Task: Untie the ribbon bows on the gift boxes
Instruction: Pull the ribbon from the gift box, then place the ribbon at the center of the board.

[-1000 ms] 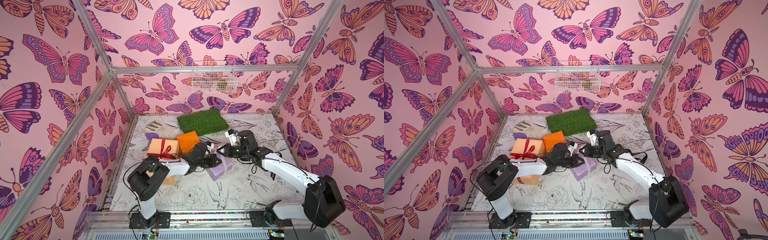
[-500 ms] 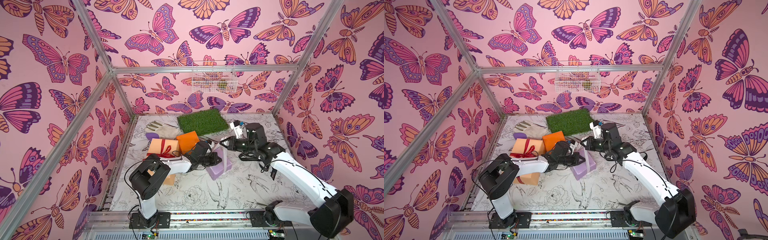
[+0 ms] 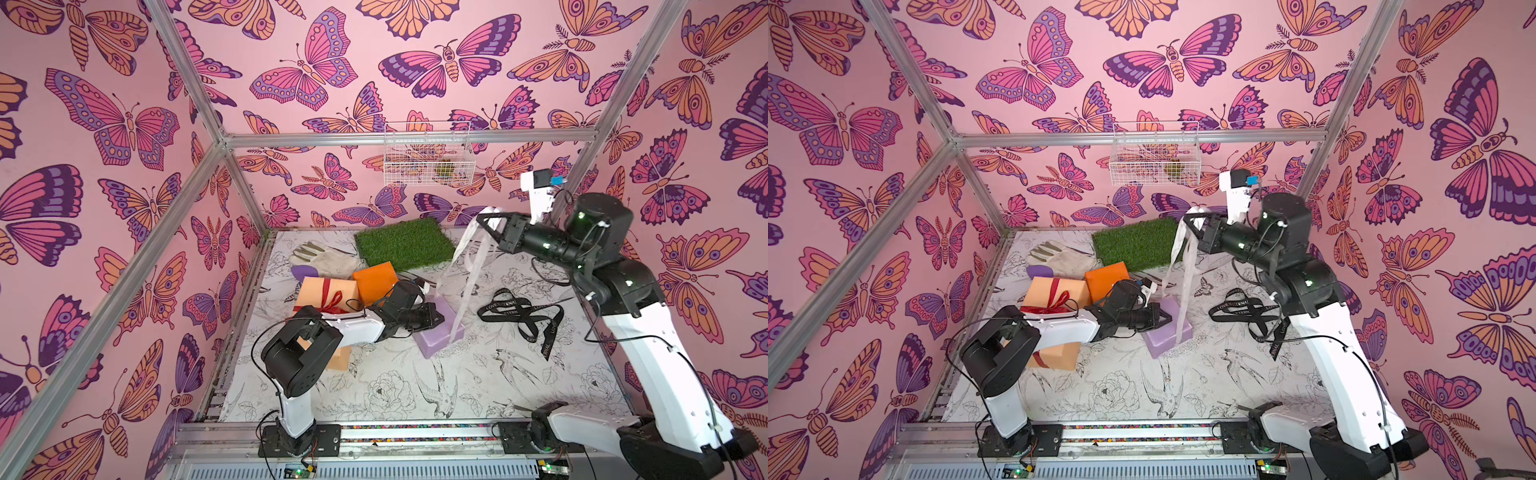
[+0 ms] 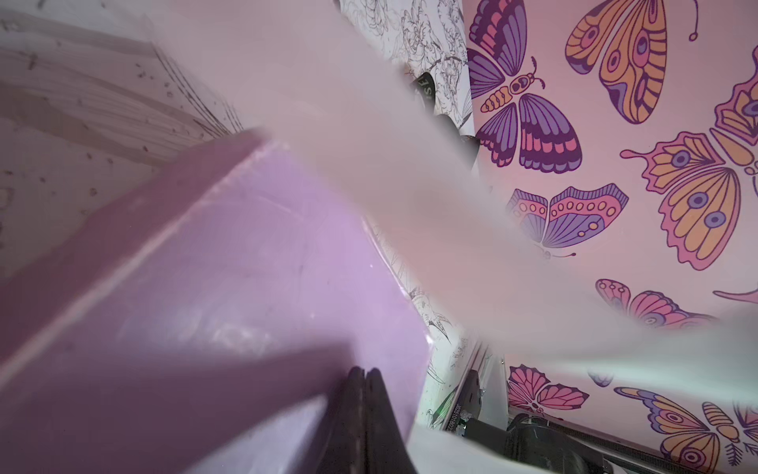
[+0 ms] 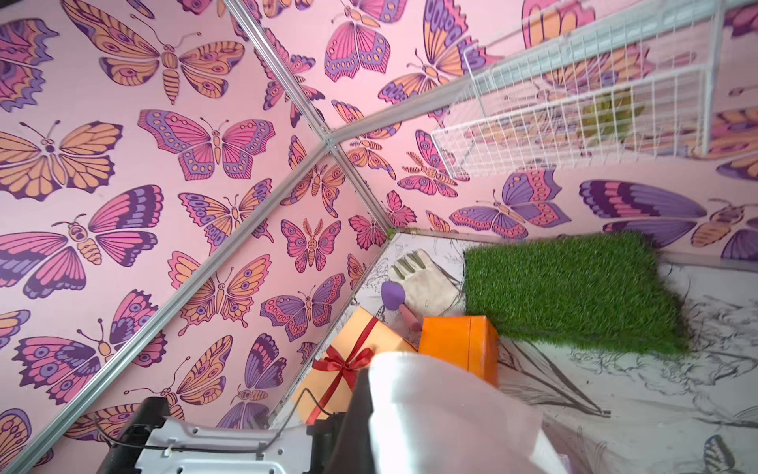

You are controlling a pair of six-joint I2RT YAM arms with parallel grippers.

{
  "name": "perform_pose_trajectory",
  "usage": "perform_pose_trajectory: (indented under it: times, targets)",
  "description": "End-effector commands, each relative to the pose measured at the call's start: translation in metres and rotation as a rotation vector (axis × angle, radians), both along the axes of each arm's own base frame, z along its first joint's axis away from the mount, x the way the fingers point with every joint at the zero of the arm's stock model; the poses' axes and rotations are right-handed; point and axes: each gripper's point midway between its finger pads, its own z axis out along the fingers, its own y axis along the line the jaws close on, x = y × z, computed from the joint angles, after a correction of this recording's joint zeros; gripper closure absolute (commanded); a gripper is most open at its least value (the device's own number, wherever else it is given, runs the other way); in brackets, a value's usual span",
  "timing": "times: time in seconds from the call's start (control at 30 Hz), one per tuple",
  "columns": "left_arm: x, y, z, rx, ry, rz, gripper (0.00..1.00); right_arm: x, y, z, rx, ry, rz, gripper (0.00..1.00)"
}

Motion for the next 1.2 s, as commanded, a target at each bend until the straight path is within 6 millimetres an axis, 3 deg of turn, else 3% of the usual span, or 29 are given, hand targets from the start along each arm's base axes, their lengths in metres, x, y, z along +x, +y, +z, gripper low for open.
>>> perform_pose_trajectory:
  times: [0.0, 0.13, 0.33, 0.47, 0.57, 0.67, 0.73, 0.77, 0.8, 0.83, 0.87, 0.9, 1.03, 1.17]
  targets:
    - [-0.016, 0.016, -0.042, 0.121, 0.108, -0.007, 1.0, 0.005, -0.018, 0.009, -0.05, -0.029, -0.059, 1.0]
    - [-0.017, 0.016, -0.043, 0.119, 0.112, -0.011, 1.0, 0.018, -0.043, -0.003, -0.094, -0.01, -0.16, 1.0]
    - [-0.017, 0.012, -0.029, 0.089, 0.103, -0.022, 1.0, 0.042, -0.092, -0.079, -0.182, 0.107, -0.356, 1.0]
    - [-0.015, 0.009, -0.006, 0.051, 0.072, -0.024, 1.0, 0.052, -0.144, -0.144, -0.236, 0.208, -0.558, 1.0]
    - [-0.014, 0.008, 0.017, 0.016, 0.025, -0.027, 1.0, 0.056, -0.179, -0.204, -0.298, 0.311, -0.691, 1.0]
    - [-0.013, 0.008, 0.04, -0.019, -0.017, -0.031, 1.0, 0.06, -0.19, -0.272, -0.326, 0.488, -0.686, 1.0]
    - [-0.014, 0.009, 0.052, -0.034, -0.038, -0.03, 0.98, 0.061, -0.183, -0.314, -0.333, 0.621, -0.615, 1.0]
    - [-0.014, 0.01, 0.058, -0.041, -0.05, -0.027, 0.96, 0.06, -0.179, -0.333, -0.352, 0.693, -0.571, 0.96]
    - [-0.014, 0.011, 0.063, -0.047, -0.058, -0.025, 0.94, 0.057, -0.176, -0.347, -0.374, 0.761, -0.541, 0.83]
    - [-0.015, 0.012, 0.067, -0.048, -0.063, -0.025, 0.92, 0.055, -0.175, -0.36, -0.388, 0.815, -0.521, 0.61]
    - [-0.017, 0.014, 0.071, -0.049, -0.067, -0.026, 0.91, 0.051, -0.174, -0.373, -0.403, 0.865, -0.504, 0.1]
    - [-0.02, 0.016, 0.072, -0.045, -0.066, -0.031, 0.88, 0.048, -0.173, -0.384, -0.412, 0.902, -0.487, 0.01]
    - [-0.036, 0.028, 0.064, 0.006, -0.035, -0.063, 0.77, 0.034, -0.174, -0.402, -0.45, 0.982, -0.474, 0.01]
    - [-0.058, 0.05, 0.043, 0.088, 0.007, -0.089, 0.75, 0.015, -0.186, -0.407, -0.539, 1.026, -0.508, 0.01]
